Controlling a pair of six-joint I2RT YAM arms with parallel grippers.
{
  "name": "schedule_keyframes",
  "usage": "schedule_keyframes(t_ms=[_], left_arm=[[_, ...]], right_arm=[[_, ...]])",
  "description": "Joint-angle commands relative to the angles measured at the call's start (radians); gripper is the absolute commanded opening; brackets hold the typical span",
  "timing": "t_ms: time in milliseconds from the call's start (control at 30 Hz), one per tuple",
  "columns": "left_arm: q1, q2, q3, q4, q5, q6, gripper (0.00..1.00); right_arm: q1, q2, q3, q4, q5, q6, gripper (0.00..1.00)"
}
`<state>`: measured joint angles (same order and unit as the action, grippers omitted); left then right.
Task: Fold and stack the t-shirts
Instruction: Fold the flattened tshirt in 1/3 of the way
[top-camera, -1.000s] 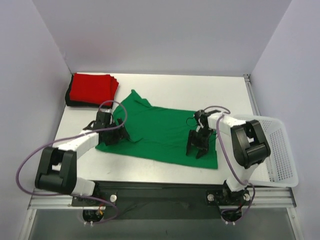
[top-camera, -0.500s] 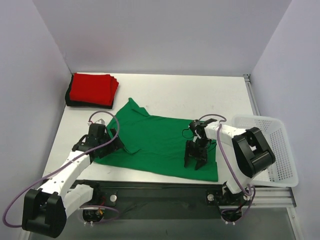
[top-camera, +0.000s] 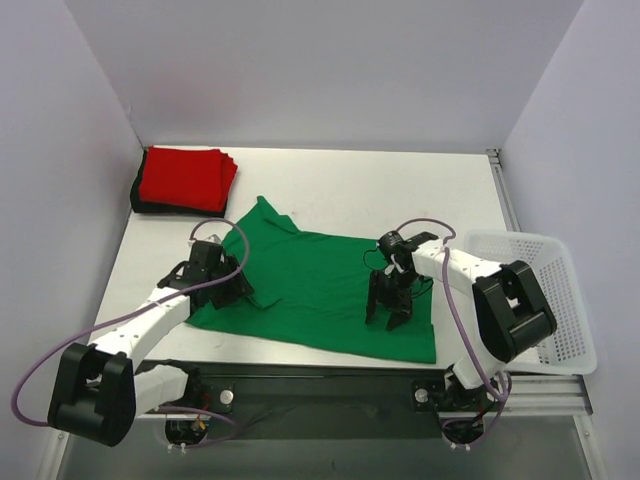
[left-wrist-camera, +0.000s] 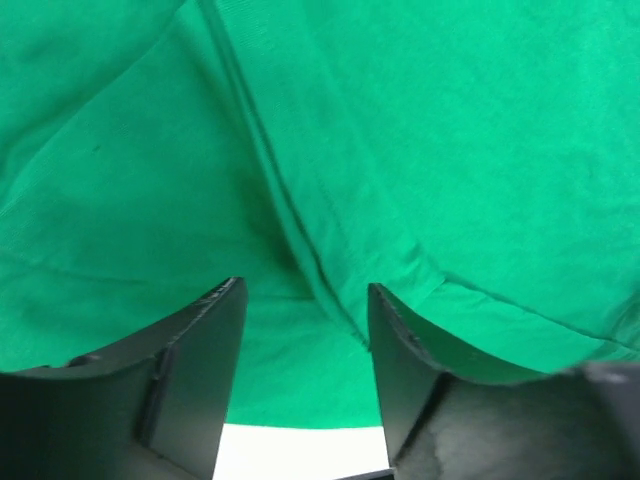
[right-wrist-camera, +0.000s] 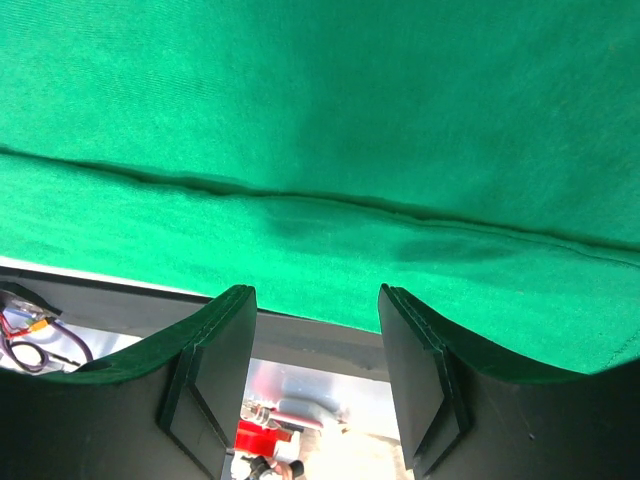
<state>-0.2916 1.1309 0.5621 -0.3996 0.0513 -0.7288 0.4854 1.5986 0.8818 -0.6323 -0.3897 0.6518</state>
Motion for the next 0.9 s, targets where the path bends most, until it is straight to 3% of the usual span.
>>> schedule_keyframes(t_ms=[0, 567, 867], left_arm=[[-0.011, 0.027, 0.050, 0.093, 0.018, -0.009, 0.61], [-0.041, 0.147, 0.076, 0.134, -0.004, -0.001, 0.40], [-0.054, 0.155, 0.085, 0.137, -0.011, 0.003, 0.24]], right_arm=[[0.004, -0.046, 0.005, -0.056, 0.023, 0.008, 0.53], [0.005, -0.085, -0.020, -0.055, 0.031, 0.025, 0.53], [0.009, -0.089, -0.038, -0.055, 0.037, 0.025, 0.53]])
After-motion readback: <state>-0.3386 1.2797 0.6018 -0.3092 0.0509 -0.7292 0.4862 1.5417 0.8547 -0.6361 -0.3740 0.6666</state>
